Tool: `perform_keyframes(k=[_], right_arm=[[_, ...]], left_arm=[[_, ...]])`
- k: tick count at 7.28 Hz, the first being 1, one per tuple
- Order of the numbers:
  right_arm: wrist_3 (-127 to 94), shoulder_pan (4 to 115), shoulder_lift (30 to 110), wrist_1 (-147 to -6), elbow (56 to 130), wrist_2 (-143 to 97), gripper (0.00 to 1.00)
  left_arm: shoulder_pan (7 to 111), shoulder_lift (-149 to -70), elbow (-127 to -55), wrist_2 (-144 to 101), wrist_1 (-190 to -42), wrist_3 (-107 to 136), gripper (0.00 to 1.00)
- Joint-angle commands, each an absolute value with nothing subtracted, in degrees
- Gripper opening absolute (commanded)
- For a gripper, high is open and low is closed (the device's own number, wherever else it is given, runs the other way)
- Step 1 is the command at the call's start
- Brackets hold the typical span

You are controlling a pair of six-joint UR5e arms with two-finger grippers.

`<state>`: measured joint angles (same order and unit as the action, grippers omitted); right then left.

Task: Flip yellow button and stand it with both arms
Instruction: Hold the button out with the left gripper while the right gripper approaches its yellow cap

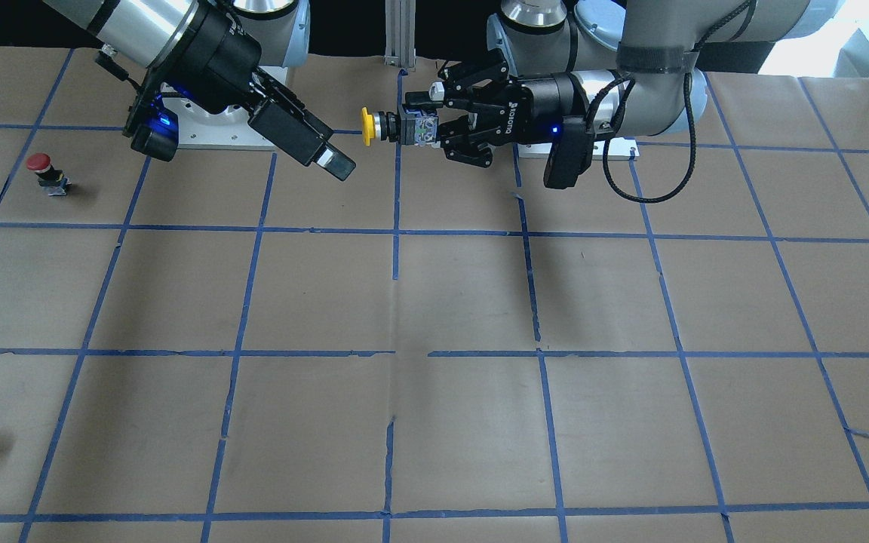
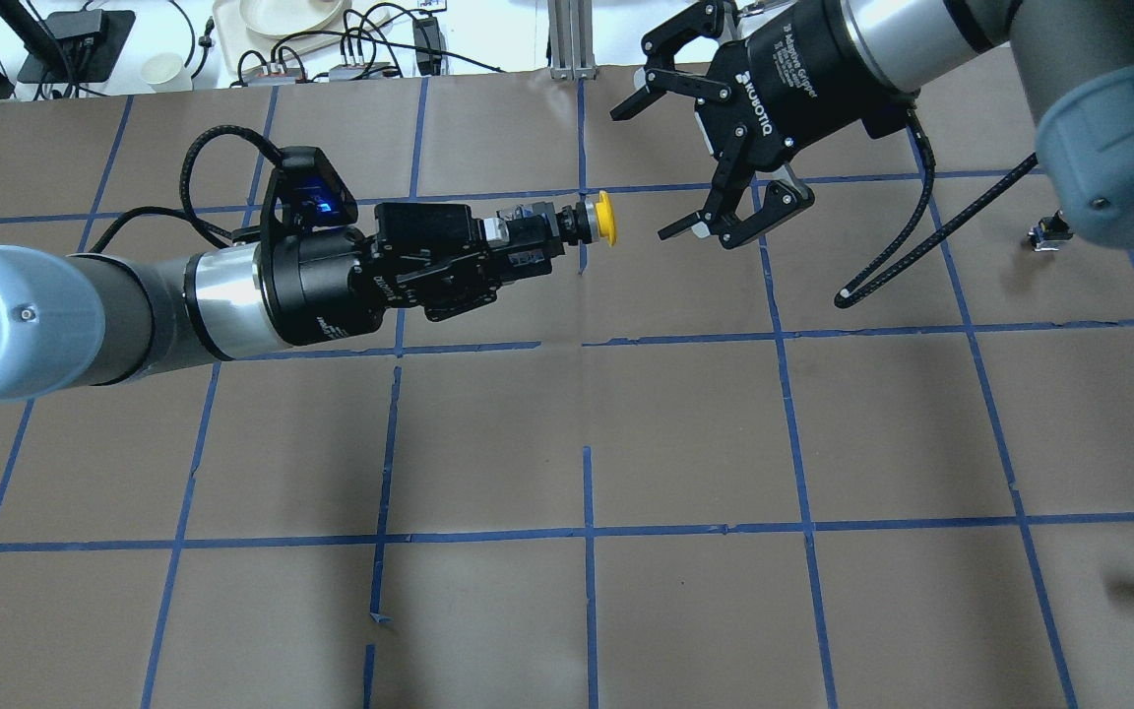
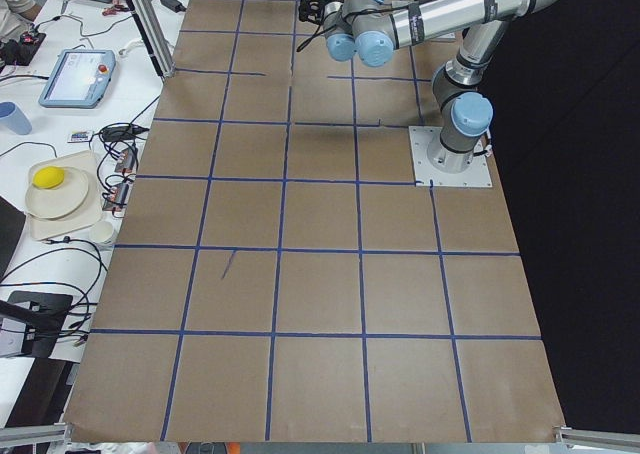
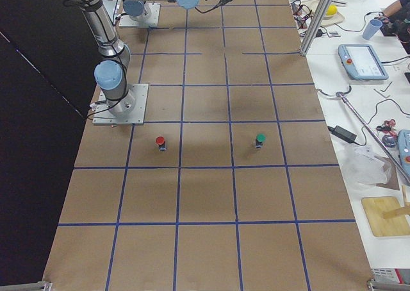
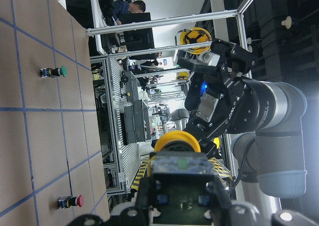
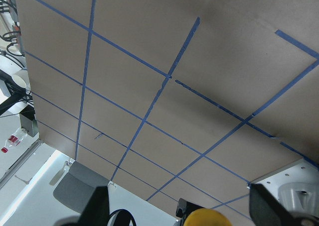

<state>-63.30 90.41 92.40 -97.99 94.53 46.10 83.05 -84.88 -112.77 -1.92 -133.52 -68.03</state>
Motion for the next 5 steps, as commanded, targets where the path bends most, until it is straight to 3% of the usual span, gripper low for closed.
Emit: perform_keyframes(k=[1, 5], right_arm=[[-65.91, 92.97, 92.46, -98.26, 94.83, 46.05, 0.99], [-67.24, 94.04, 92.72, -97.91, 94.93, 46.76, 0.94]], left_arm=[[83.06, -84.90, -112.68, -2.02, -133.51, -68.03, 0.18], [83.06, -84.73, -112.68, -1.93, -133.51, -68.03, 0.18]])
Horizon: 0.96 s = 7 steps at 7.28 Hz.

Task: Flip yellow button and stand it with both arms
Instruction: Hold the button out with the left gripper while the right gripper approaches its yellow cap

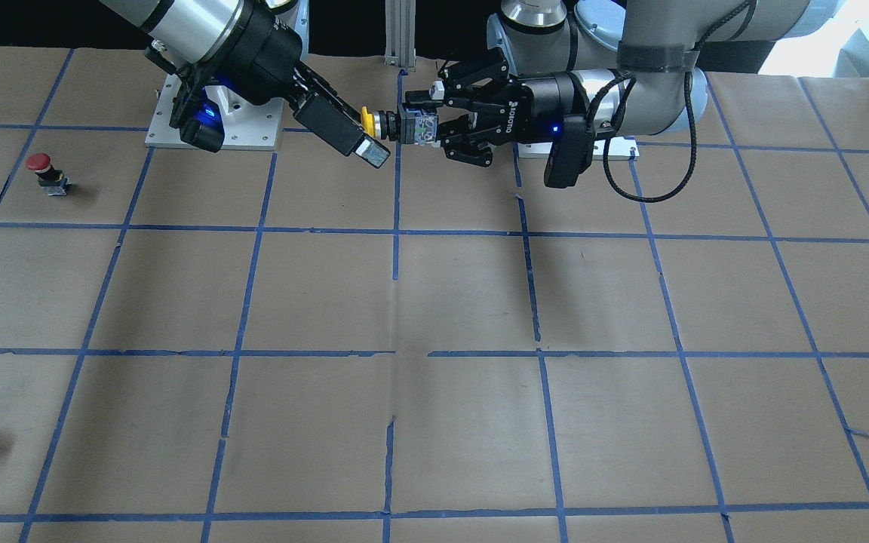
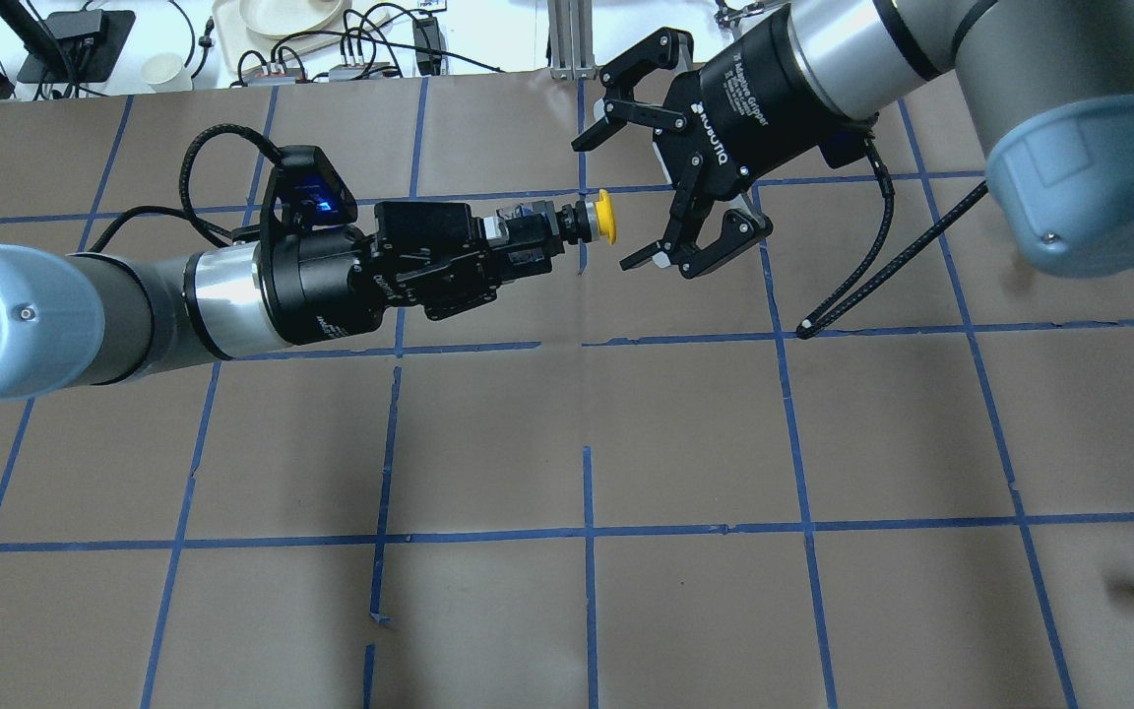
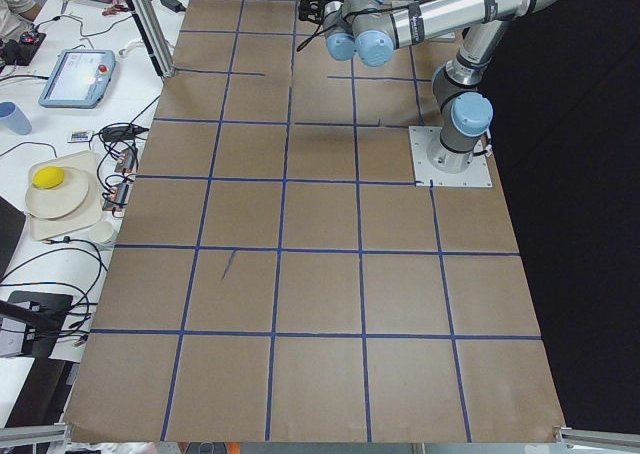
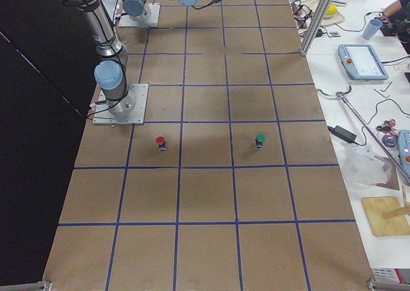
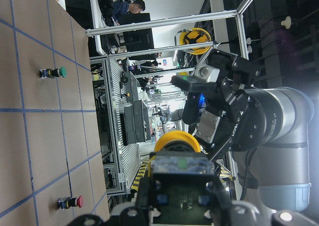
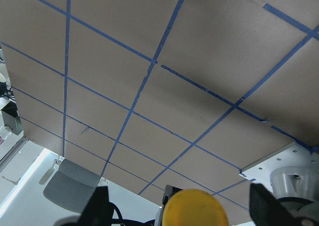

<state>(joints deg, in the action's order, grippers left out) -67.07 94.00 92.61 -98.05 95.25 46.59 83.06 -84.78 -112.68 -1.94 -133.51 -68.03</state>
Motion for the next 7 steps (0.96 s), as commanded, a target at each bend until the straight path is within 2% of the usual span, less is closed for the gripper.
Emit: perform_keyframes(k=[1, 3, 5, 6, 7], right_arm=[[-67.24, 93.96, 92.81, -97.74, 94.92, 46.84, 0.89], [-67.15, 93.61, 94.65, -95.02, 95.18, 46.93, 0.82], [-67.15, 93.95, 94.92, -94.13, 95.36, 47.20, 0.69], [-67.15, 93.87, 94.92, -94.13, 95.45, 47.11, 0.60], [-67.15, 93.87, 94.92, -94.30, 95.36, 46.85, 0.47]], left_arm=[[83.06, -84.64, -112.68, -1.93, -133.51, -68.03, 0.18], [83.14, -84.64, -112.68, -2.64, -133.51, -68.03, 0.18], [83.14, -84.64, -112.68, -2.64, -133.59, -68.11, 0.18], [83.14, -84.64, -112.68, -2.64, -133.59, -68.03, 0.18], [83.14, -84.64, -112.68, -2.64, -133.59, -68.03, 0.19]])
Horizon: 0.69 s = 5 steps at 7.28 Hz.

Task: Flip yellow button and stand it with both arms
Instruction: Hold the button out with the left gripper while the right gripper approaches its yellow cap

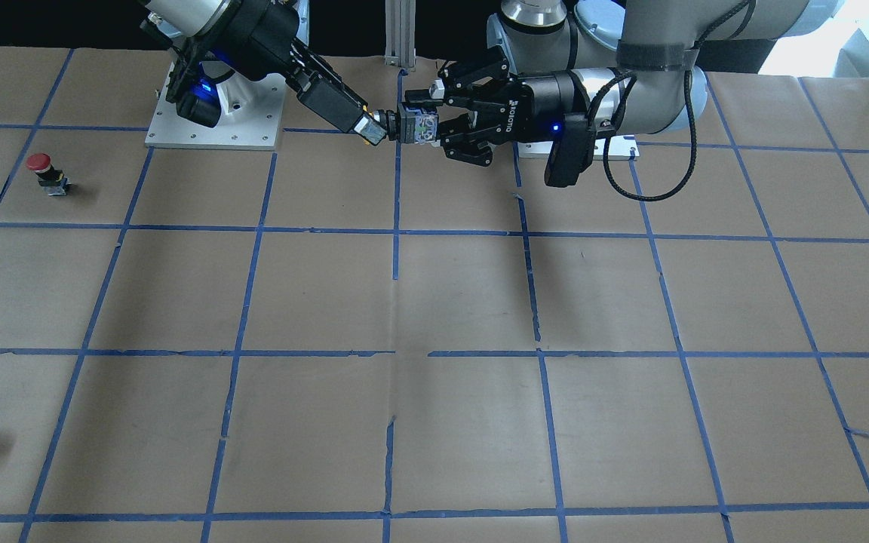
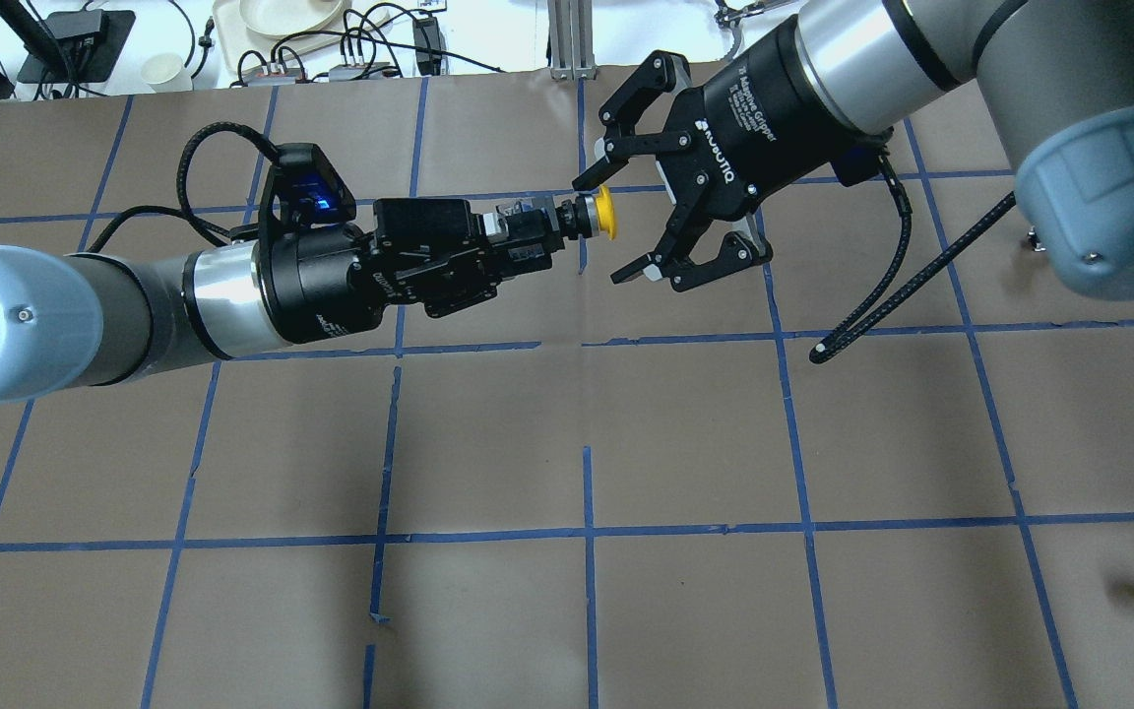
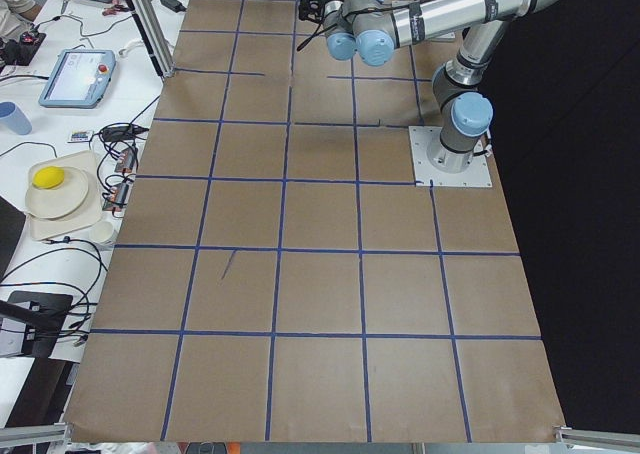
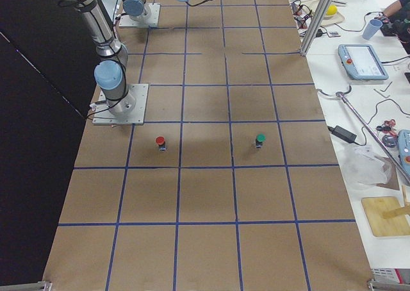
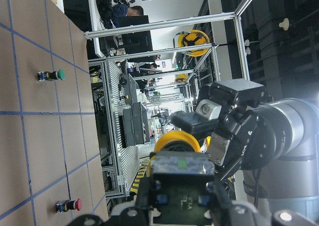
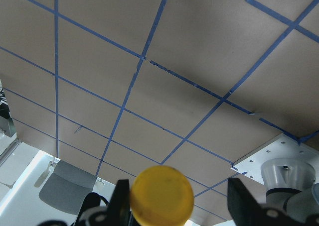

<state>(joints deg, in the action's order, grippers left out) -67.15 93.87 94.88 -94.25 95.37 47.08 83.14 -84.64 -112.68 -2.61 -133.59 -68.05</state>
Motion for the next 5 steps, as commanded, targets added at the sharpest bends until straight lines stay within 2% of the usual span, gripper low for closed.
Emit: perform_keyframes(k=[1, 2, 3, 4, 5], right_arm=[[-67.15, 93.78, 94.83, -94.39, 95.36, 46.67, 0.36], [-67.15, 93.69, 94.92, -94.39, 95.36, 46.67, 0.32], [-67.24, 93.52, 94.92, -94.31, 95.19, 46.67, 0.30], [-67.24, 93.52, 94.92, -94.31, 95.19, 46.67, 0.30], [-67.24, 93.43, 94.92, -94.39, 95.10, 46.67, 0.30]], left_arm=[[83.14, -84.73, -112.76, -2.55, -133.59, -68.11, 0.20], [83.14, -84.64, -112.68, -2.55, -133.59, -68.03, 0.22], [83.14, -84.64, -112.76, -2.46, -133.59, -68.03, 0.32], [83.14, -84.81, -112.76, -2.03, -133.59, -68.20, 0.62], [83.14, -84.99, -112.76, -2.02, -133.51, -68.20, 1.00]])
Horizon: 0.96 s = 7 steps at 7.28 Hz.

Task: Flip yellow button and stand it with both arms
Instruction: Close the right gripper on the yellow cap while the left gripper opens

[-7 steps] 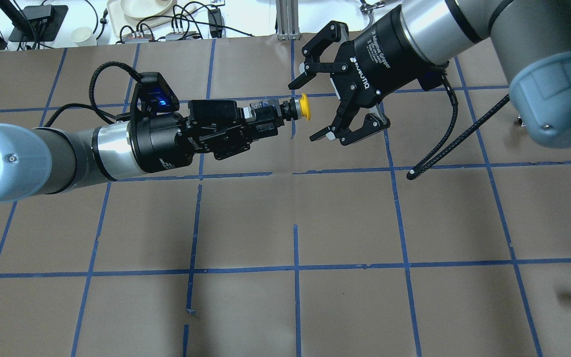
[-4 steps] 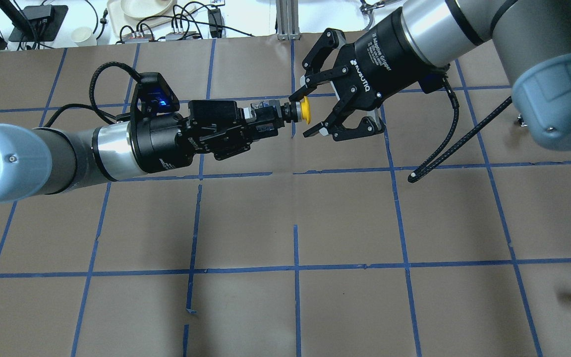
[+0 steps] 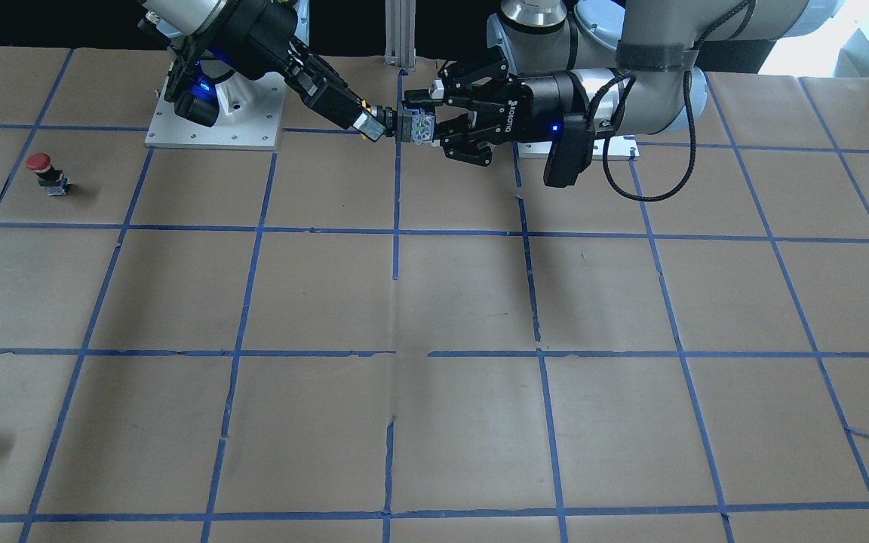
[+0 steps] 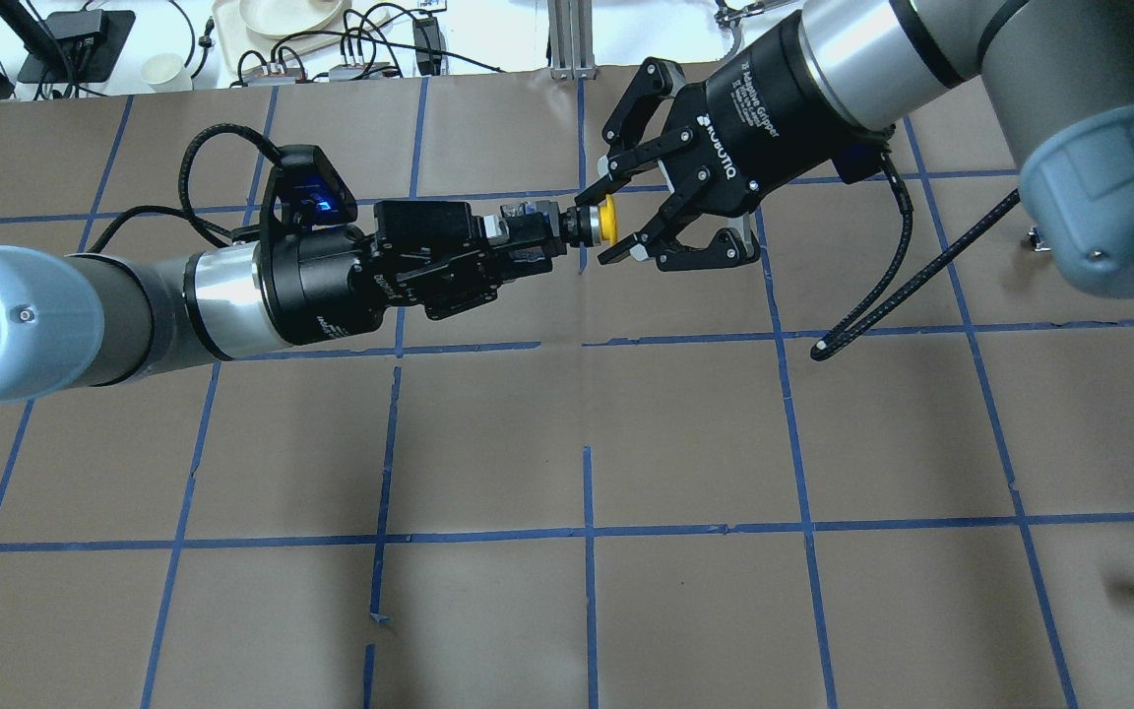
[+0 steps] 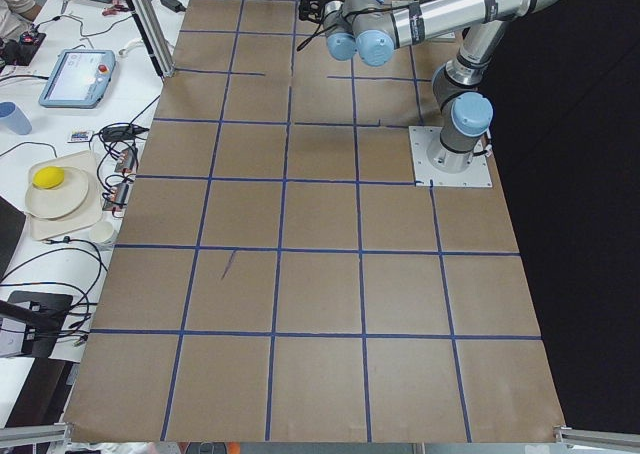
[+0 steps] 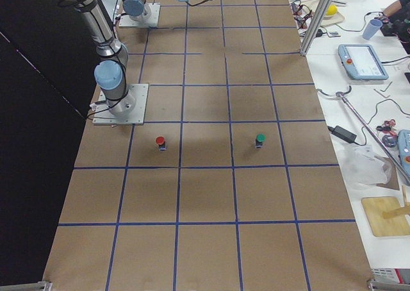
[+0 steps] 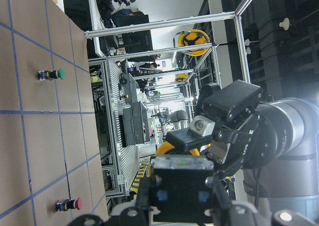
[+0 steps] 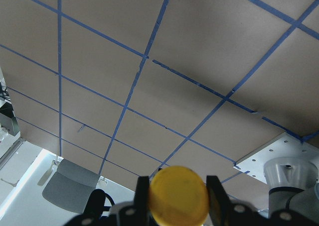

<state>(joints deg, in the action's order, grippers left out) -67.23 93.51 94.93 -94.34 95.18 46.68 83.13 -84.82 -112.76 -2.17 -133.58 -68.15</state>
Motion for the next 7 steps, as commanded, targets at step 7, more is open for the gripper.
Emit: perform_keyframes(k=[7], right_arm=[[-30.09, 78.24, 94.48, -92.21, 95.97, 63.57, 0.26]], left_arm=[[81.74, -90.95, -110.49, 13.67, -120.44, -61.89, 1.00]])
